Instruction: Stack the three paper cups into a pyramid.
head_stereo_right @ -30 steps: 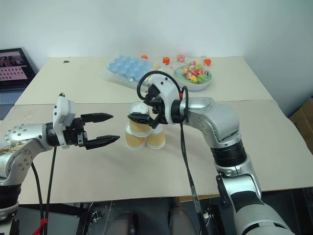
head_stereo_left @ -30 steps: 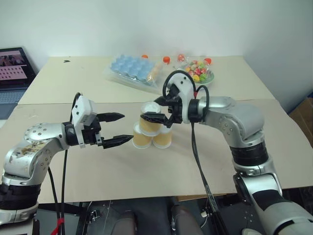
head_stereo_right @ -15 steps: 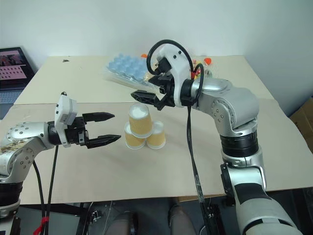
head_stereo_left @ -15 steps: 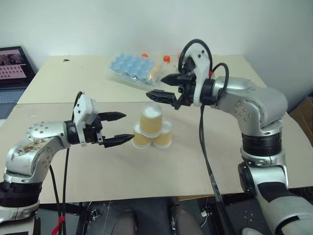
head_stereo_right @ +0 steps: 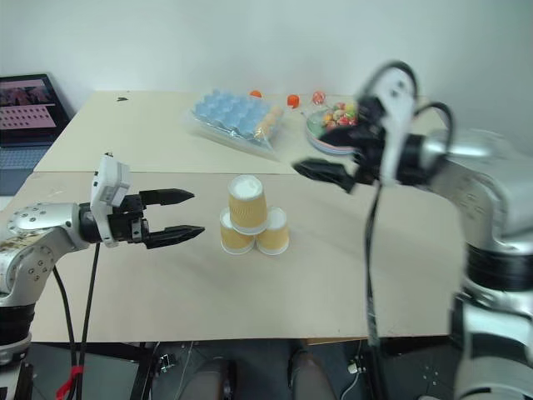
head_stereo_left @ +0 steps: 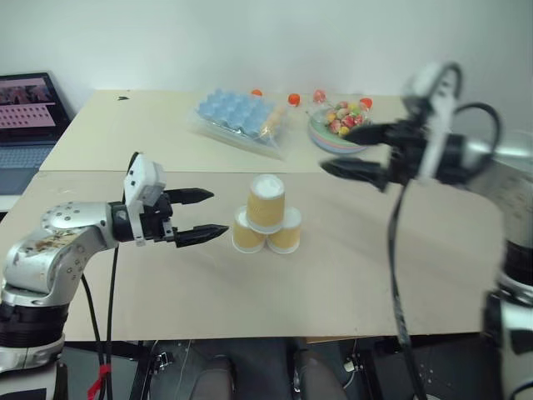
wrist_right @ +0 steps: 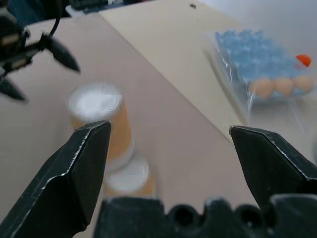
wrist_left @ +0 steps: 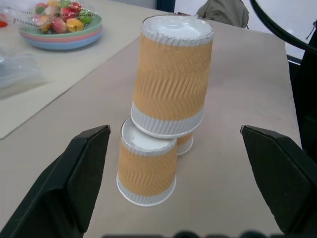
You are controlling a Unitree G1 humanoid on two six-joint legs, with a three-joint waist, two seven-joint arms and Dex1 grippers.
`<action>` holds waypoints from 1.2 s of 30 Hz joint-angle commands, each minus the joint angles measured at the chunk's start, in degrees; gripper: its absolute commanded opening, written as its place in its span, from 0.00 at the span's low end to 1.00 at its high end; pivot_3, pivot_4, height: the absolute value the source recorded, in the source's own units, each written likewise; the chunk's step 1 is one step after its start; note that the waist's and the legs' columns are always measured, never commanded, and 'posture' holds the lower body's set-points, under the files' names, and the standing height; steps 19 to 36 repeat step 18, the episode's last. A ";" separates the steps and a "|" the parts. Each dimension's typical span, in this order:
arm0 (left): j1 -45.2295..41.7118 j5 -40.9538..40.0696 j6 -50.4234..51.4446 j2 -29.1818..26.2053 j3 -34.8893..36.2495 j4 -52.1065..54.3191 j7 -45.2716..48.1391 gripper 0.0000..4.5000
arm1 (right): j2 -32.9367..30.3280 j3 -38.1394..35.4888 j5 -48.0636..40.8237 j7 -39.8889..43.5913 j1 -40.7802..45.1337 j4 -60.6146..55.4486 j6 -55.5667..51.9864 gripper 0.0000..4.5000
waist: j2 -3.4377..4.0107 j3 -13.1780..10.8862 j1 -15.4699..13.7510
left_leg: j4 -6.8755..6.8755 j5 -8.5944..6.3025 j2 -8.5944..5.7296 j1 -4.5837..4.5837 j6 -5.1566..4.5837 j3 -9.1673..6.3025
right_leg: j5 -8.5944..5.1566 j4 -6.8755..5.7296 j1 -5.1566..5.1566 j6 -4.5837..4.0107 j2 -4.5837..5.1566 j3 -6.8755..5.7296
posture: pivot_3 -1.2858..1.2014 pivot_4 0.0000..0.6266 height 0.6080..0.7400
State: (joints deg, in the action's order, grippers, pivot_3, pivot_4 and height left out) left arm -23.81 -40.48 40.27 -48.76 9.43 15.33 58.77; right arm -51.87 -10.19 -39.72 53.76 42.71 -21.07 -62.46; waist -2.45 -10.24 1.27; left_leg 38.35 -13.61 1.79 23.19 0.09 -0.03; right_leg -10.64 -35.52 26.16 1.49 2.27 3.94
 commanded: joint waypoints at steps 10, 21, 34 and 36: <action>5.71 0.50 -1.36 1.59 3.06 4.58 -5.09 1.00 | 3.17 -12.52 1.76 -5.75 -30.96 -13.10 11.85 0.99 | -0.02 0.01 1.34 | 0.27 0.06 0.03 -0.37 0.08 0.11 | -0.21 -0.54 -0.13 0.36 -0.13 0.19 | 0.52 0.24 1.00; 8.07 3.39 -4.34 5.46 2.37 5.56 -10.10 1.00 | 8.23 -9.61 2.44 -13.14 -26.51 -10.10 13.44 0.99 | -0.01 0.00 1.22 | 0.32 0.05 0.15 -0.82 0.08 0.06 | -0.20 -0.42 -0.71 0.30 -0.28 0.18 | 0.52 0.24 1.00; 8.07 3.39 -4.34 5.46 2.37 5.56 -10.10 1.00 | 8.23 -9.61 2.44 -13.14 -26.51 -10.10 13.44 0.99 | -0.01 0.00 1.22 | 0.32 0.05 0.15 -0.82 0.08 0.06 | -0.20 -0.42 -0.71 0.30 -0.28 0.18 | 0.52 0.24 1.00; 8.07 3.39 -4.34 5.46 2.37 5.56 -10.10 1.00 | 8.23 -9.61 2.44 -13.14 -26.51 -10.10 13.44 0.99 | -0.01 0.00 1.22 | 0.32 0.05 0.15 -0.82 0.08 0.06 | -0.20 -0.42 -0.71 0.30 -0.28 0.18 | 0.52 0.24 1.00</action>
